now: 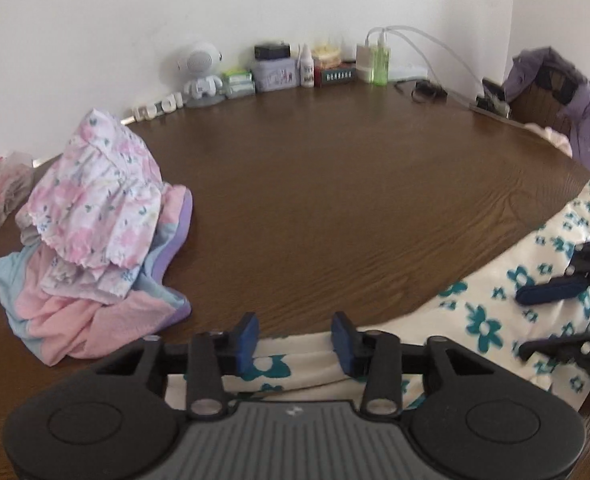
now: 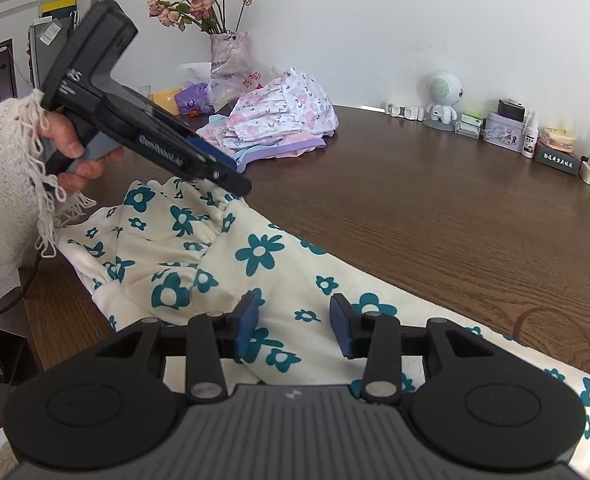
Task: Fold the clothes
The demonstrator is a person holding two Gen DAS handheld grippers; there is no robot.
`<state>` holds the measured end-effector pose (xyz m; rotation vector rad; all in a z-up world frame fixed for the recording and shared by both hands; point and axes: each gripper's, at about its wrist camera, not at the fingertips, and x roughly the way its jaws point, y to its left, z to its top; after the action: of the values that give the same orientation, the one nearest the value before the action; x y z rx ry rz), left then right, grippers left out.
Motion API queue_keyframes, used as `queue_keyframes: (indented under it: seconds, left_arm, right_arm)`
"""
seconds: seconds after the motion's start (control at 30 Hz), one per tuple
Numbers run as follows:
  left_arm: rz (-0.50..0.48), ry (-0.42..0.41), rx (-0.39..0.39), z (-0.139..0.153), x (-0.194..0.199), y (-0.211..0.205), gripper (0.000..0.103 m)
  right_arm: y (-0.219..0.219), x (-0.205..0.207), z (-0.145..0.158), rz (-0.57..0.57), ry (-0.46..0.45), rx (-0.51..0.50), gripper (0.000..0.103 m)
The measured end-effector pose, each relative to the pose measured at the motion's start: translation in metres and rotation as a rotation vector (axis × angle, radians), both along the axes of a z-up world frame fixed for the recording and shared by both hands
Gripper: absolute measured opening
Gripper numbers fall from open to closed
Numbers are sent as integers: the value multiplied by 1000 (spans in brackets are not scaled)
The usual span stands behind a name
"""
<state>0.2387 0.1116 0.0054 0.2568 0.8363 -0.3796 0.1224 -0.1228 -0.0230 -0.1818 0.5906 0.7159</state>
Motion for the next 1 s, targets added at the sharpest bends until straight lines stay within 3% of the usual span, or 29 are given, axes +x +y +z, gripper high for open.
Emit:
queue_keyframes:
  seconds: [0.13,0.23,0.4,0.5,0.53,0.6,0.63,0.67,0.77,0.87,1.0]
  left_arm:
    - [8,44,25,0,-17,22,10]
    - [53,70,-2,1,-31,42,10]
    - [94,42,-26,1,-44,54,10]
    - [61,11,-35,5,-46,53,11]
    - [44,-3,-37,9,-47,52,17]
    - [-32,-68,-33,24,-49,49,42]
    - [-91,-84,-31,30,-49,44,62]
    - [-152,-99,-30,36,-48,38,75]
    - [-356,-120,-8,48,-46,17,81]
    - [-558,-67,17,47,-39,-8,82]
    - [-707,21,103,29,-24,-33,82]
  right_arm:
    - [-1,-1,0,0,-11,-2,40]
    - [0,-2,0,-2,-15,-4,40]
    - [0,-2,-1,-7,-21,-2,40]
    - [0,-2,-1,-6,-21,-3,40]
    - [0,-1,-1,-4,-20,-3,40]
    - [0,-1,0,0,-17,-5,41]
    - [0,0,0,3,-15,-7,41]
    - [0,0,0,6,-14,-9,41]
    - [1,1,2,20,-6,-21,42]
    - [2,1,4,31,1,-33,42]
    - [1,1,4,36,3,-36,42]
